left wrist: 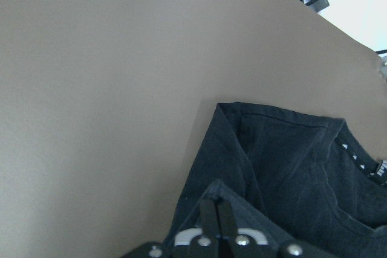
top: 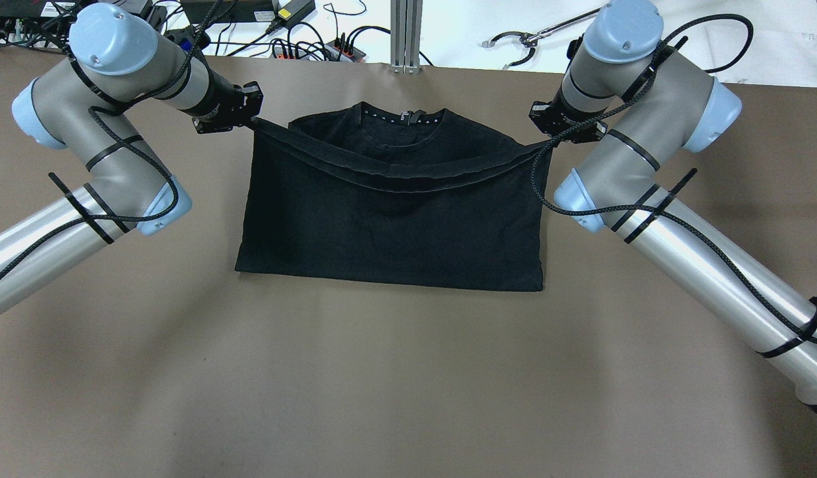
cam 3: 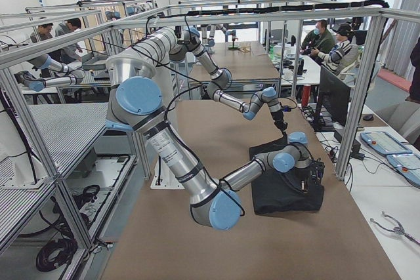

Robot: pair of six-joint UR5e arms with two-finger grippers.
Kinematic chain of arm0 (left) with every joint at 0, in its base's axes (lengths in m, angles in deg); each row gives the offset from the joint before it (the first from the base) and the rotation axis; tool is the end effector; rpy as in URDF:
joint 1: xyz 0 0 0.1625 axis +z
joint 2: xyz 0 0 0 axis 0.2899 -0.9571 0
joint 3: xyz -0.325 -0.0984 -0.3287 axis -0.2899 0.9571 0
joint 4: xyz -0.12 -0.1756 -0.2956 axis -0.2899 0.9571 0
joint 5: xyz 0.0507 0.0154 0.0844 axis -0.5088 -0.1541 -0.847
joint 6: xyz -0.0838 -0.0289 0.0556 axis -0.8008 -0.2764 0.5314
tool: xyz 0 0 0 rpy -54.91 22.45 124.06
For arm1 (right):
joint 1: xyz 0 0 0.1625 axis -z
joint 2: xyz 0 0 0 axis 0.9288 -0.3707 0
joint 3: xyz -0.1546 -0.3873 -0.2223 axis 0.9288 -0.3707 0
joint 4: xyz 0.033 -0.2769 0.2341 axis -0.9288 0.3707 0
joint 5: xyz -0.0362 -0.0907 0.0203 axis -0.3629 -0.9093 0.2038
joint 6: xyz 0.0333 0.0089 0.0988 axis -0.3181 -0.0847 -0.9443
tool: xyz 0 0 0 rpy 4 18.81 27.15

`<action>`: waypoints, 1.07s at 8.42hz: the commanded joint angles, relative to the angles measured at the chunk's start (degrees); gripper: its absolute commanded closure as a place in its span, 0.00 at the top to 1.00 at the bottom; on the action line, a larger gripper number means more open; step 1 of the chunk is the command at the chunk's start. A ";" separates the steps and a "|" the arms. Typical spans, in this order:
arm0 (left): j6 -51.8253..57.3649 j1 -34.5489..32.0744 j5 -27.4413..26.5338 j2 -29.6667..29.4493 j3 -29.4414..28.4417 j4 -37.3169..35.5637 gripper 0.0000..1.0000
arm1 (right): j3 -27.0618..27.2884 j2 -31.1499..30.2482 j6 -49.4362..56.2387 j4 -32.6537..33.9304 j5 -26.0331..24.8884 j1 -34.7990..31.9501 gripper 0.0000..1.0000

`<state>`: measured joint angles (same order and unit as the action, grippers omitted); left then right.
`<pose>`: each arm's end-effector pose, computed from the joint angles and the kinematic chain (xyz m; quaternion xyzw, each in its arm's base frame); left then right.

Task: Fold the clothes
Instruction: 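Lower the folded hem near the collar and open both grippers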

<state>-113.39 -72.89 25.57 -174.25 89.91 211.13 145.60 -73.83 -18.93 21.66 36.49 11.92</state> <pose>0.3436 -0.6731 0.3564 0.0815 0.4968 -0.2838 0.8161 -0.3461 -0.6915 0.3563 0.0669 -0.3604 0.2223 0.9034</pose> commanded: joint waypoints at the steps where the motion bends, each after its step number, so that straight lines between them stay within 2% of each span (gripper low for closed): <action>1: -0.08 0.05 -2.97 -2.61 -10.82 8.10 0.12 | -4.57 -0.27 -0.33 -5.69 -4.73 0.60 0.05; 2: -0.08 -0.04 -3.15 -3.49 -12.78 9.44 0.27 | -4.75 -0.37 -0.50 -6.67 -4.83 0.69 0.45; 3: -0.17 -0.04 -3.24 -4.02 -12.89 9.46 0.50 | -4.58 0.59 -2.24 -6.76 -4.83 0.86 0.66; 4: -0.17 -0.12 -3.33 -3.94 -12.89 9.37 0.56 | -4.58 1.38 -3.04 -6.94 -4.83 0.86 0.83; 6: -0.26 -0.39 -3.33 -3.68 -13.15 9.46 0.58 | -4.40 0.87 -4.71 -8.52 -4.83 0.78 0.85; 8: -1.48 -0.30 -3.24 -3.85 -12.45 9.54 0.59 | 4.60 -4.90 -8.91 -8.52 -4.40 2.26 0.84; 9: -1.58 -0.30 -3.15 -3.76 -12.36 9.54 0.59 | 12.14 -10.51 -11.46 -8.26 -4.22 6.18 0.84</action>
<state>-114.40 -73.29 22.31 -177.99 77.26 220.62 146.66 -76.41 -25.76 13.24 31.88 13.54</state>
